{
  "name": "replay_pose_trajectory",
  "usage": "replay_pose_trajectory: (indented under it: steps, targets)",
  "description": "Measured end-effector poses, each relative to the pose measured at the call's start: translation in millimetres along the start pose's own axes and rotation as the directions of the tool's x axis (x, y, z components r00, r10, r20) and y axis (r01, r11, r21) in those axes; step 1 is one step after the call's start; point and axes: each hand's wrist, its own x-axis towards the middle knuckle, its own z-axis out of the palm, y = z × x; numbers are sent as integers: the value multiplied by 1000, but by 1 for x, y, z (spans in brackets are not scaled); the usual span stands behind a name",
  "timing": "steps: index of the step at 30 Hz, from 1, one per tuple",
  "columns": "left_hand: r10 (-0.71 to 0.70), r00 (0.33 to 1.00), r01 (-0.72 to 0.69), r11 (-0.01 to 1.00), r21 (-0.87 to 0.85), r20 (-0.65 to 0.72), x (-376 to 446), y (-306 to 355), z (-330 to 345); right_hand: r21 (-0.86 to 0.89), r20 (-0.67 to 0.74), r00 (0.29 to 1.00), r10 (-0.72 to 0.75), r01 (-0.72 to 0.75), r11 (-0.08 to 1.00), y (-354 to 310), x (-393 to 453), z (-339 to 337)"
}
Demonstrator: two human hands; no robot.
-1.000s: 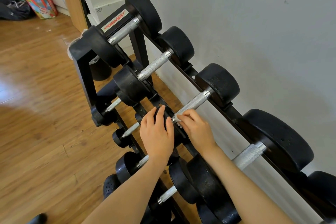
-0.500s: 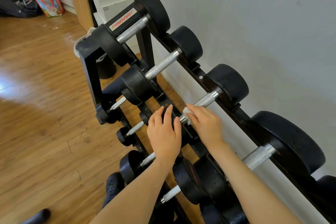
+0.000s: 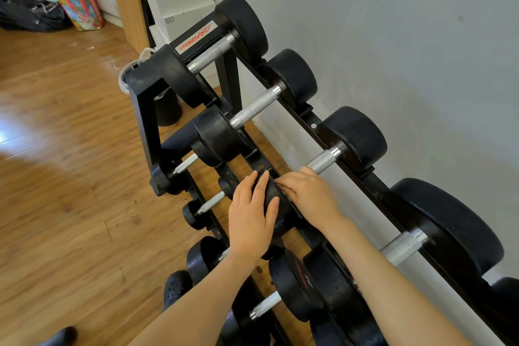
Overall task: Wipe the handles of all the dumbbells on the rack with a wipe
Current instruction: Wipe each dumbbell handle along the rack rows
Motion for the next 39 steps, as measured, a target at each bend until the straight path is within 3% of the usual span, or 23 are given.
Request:
replay_pose_trajectory:
  steps: [10, 19, 23, 29, 31, 34, 39]
  targets:
    - [-12, 1000, 13, 1000, -23, 13, -1, 0, 1, 106, -56, 998, 41, -35, 994, 2, -18, 4]
    - [-5, 1000, 5, 1000, -19, 7, -1, 1, 0, 25, -48, 997, -59, 61, 998, 9, -36, 2]
    - [-10, 1000, 10, 1000, -24, 4, -1, 1, -1, 14, -107, 994, 4, -2, 1000, 8, -22, 4]
    - [-1, 1000, 1, 1000, -27, 1, -1, 2, -1, -1, -42, 996, -75, 75, 997, 9, -25, 2]
    - [0, 1000, 1, 1000, -20, 2, -1, 2, -1, -36, -135, 990, -35, 30, 999, 19, -26, -4]
    - [-10, 1000, 10, 1000, -25, 11, 0, 1, 0, -19, -259, 955, 147, -158, 987, 29, -26, -8]
    - [-8, 1000, 8, 1000, -20, 7, -1, 1, 0, 126, -70, 987, 144, -135, 983, 16, -35, 9]
